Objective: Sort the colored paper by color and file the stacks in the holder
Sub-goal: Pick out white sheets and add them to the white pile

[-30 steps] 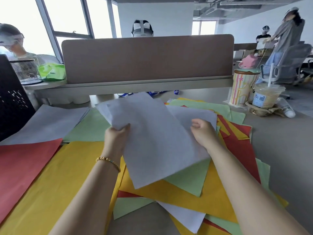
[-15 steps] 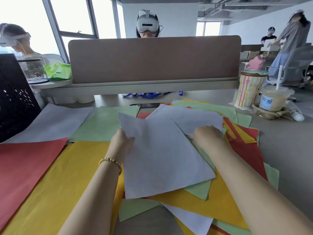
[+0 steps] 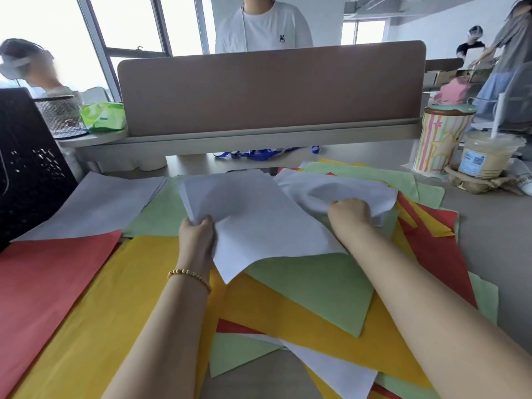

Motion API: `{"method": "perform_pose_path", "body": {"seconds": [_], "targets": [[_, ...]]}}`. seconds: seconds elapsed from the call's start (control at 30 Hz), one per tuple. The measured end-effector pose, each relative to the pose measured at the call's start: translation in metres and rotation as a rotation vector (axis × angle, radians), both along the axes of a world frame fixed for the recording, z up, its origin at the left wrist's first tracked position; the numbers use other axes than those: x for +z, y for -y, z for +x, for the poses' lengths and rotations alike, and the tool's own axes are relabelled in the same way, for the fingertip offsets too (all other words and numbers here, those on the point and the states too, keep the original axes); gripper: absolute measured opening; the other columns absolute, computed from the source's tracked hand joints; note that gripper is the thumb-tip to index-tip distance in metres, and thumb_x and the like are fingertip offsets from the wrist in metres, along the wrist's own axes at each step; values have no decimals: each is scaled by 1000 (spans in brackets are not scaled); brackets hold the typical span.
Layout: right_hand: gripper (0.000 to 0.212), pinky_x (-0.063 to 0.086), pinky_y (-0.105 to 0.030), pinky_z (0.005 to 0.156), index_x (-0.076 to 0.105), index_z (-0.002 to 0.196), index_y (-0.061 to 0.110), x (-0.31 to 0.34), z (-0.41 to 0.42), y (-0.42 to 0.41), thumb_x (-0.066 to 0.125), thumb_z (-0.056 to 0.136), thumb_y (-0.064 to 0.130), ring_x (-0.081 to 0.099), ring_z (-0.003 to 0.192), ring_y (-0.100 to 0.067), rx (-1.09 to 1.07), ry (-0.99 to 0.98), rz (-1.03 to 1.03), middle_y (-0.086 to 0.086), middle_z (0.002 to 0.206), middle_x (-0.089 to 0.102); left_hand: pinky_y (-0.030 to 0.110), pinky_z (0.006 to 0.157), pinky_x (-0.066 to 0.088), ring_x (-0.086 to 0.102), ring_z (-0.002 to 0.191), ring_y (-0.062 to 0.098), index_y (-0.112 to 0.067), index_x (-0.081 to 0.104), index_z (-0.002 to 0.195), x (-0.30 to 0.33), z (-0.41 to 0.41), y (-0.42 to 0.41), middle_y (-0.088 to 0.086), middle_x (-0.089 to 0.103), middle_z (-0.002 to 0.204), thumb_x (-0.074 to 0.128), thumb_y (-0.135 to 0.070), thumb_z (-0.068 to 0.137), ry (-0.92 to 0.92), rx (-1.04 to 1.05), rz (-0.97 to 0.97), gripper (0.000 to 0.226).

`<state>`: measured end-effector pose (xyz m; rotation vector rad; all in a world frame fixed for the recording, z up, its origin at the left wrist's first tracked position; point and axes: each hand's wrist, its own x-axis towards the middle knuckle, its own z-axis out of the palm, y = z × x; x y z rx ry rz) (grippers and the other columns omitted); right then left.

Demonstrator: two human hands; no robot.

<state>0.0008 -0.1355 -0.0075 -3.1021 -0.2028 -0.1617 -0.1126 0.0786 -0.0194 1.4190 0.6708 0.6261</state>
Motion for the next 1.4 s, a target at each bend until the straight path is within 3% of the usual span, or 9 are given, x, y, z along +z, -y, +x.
{"method": "perform_pose_path", "body": {"seconds": [0.33,0.47,0.57,0.7,0.9,1.03,1.23,1.3,1.4], "targets": [[30,43,-35,79,56,118,3,7,7,30,38,98,16,57,107,-36,-114,139,439,-19,115,61,21,54,49,57,69,16,-7,55,107,9,-1,-5,7,61,89,50,-13,94,-16,-86,71,15],[31,34,-31,70,58,112,8,30,-5,38,35,97,22,55,96,-36,-68,94,627,-17,105,62,37,82,51,62,88,28,-7,59,99,3,4,-8,13,65,99,48,-12,92,-81,-88,170,14],[26,27,-28,50,46,71,10,46,-18,36,36,92,18,44,73,-28,-18,22,731,-6,67,46,38,79,49,60,88,30,-4,60,95,-1,7,-7,14,63,96,47,-11,90,-205,-144,247,15],[28,31,-29,54,46,70,9,48,-43,19,37,92,23,46,70,-27,72,-38,706,-6,70,50,33,74,44,57,83,25,-5,59,83,-1,9,1,11,61,86,47,-8,91,-212,-259,265,14],[25,38,-30,75,59,92,13,23,-73,-23,42,90,31,58,98,-30,296,-270,287,-13,108,64,43,89,50,62,92,30,-2,62,104,-1,9,17,18,65,104,41,-15,97,-84,-321,92,25],[35,31,-26,52,45,64,12,34,-89,-31,40,94,29,45,59,-23,403,-482,248,-5,62,49,35,83,51,63,103,27,-6,59,122,2,8,15,13,66,114,28,-55,96,69,-278,-184,63],[55,25,-20,43,45,63,12,33,-97,-33,36,93,57,29,40,-14,501,-796,534,0,48,35,38,92,48,65,103,23,-17,60,118,11,6,13,8,70,108,23,-79,80,215,-437,-397,83],[66,27,-17,40,55,67,11,33,-93,-26,29,89,67,32,40,-11,580,-926,657,3,44,35,35,88,51,66,103,23,-15,59,121,7,5,11,9,69,113,44,-71,81,190,-489,-310,70],[56,31,-18,42,59,71,13,30,-75,-16,30,96,54,42,43,-10,462,-726,955,3,49,43,24,65,56,64,91,23,-12,61,108,-2,3,13,8,69,102,65,-9,68,197,-437,-125,40]]}}
